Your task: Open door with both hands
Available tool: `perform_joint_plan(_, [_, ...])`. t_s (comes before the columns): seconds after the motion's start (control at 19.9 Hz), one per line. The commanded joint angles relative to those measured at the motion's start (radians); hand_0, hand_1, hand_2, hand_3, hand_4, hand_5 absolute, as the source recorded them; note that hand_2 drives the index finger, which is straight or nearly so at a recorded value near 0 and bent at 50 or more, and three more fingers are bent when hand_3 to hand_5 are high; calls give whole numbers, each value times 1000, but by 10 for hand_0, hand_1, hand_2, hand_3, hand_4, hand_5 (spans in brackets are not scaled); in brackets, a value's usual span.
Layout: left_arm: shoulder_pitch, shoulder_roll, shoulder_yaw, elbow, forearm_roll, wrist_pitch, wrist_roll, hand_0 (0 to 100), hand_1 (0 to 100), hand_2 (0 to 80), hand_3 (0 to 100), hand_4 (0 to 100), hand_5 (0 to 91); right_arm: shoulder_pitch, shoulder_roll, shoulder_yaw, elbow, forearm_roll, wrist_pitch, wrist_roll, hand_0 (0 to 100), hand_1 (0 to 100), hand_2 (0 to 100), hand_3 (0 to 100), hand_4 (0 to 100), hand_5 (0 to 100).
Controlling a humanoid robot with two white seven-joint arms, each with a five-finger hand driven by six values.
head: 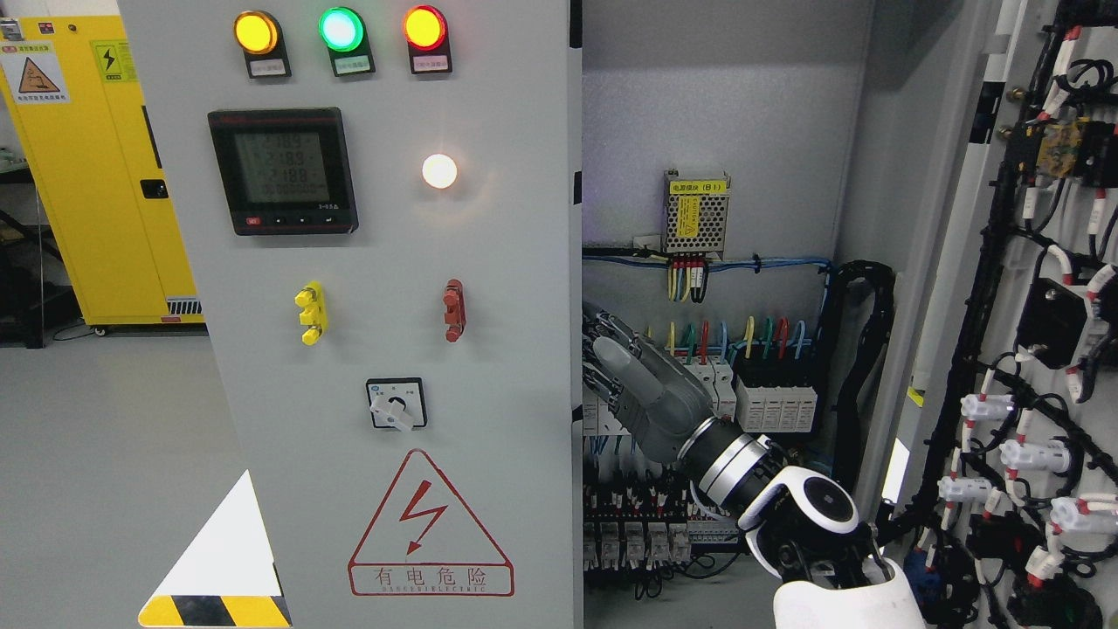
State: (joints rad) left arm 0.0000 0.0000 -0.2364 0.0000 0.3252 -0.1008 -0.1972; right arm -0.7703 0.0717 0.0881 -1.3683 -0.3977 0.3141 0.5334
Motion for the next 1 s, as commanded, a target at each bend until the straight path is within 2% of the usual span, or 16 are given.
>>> perform_joint_plan(0.0, [32,21,0,-12,0,0,-1,120,556,0,0,0,0,-12,-1,-27,63,-3,-1,33,0,500,40,0,0,0])
perform_joint_plan(0.15, [32,25,0,-12,0,0,-1,120,556,0,0,0,0,-20,-1,-28,75,-3,-1,37,0,500,40,0,0,0])
perform_joint_plan(0.3, [32,23,0,-12,0,0,-1,120,556,0,0,0,0,-21,-1,-28,74,-4,-1,71,0,500,40,0,0,0])
perform_joint_plan(0.5, [32,17,0,-14,0,0,-1,120,556,0,0,0,0,-21,-1,-28,74,-3,0,89,0,500,40,0,0,0])
perform_joint_plan(0.65, [31,17,0,-15,0,0,-1,120,556,0,0,0,0,-21,-1,-28,69,-3,0,120,0,500,40,0,0,0])
perform_joint_plan(0.95, [31,18,0,-15,0,1,-1,120,556,0,0,0,0,-21,-1,-28,66,-6,0,129,0,500,40,0,0,0])
